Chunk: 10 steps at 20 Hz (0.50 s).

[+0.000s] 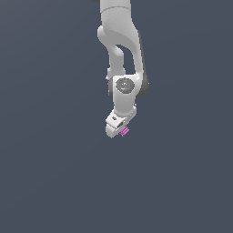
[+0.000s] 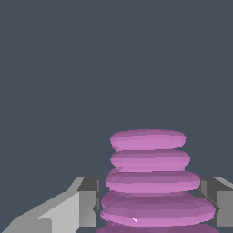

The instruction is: Pick up the object and move it to a goal position.

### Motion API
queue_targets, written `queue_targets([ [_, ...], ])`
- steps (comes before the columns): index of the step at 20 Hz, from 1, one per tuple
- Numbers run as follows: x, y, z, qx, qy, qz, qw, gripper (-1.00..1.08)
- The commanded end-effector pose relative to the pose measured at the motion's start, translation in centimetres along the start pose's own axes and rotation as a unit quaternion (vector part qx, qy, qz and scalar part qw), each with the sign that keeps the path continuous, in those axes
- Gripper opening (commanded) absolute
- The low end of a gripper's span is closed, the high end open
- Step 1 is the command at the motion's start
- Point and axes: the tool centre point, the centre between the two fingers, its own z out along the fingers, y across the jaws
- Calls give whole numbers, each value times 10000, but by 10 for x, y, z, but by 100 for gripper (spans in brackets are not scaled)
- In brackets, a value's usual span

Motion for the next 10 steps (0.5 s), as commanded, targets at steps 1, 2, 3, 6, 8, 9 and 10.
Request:
queue_targets([
  [1, -8, -7, -5, -1, 0, 0, 10000, -100],
  [2, -11, -9, -6, -1, 0, 0, 10000, -100],
  [3, -13, -11, -8, -1, 0, 0, 10000, -100],
  [6, -18, -16, -11, -1, 0, 0, 10000, -100],
  [8, -21, -18, -12, -1, 0, 0, 10000, -100],
  [9, -22, -19, -13, 1, 1, -2, 10000, -100],
  [10, -22, -19, -13, 1, 1, -2, 10000, -100],
])
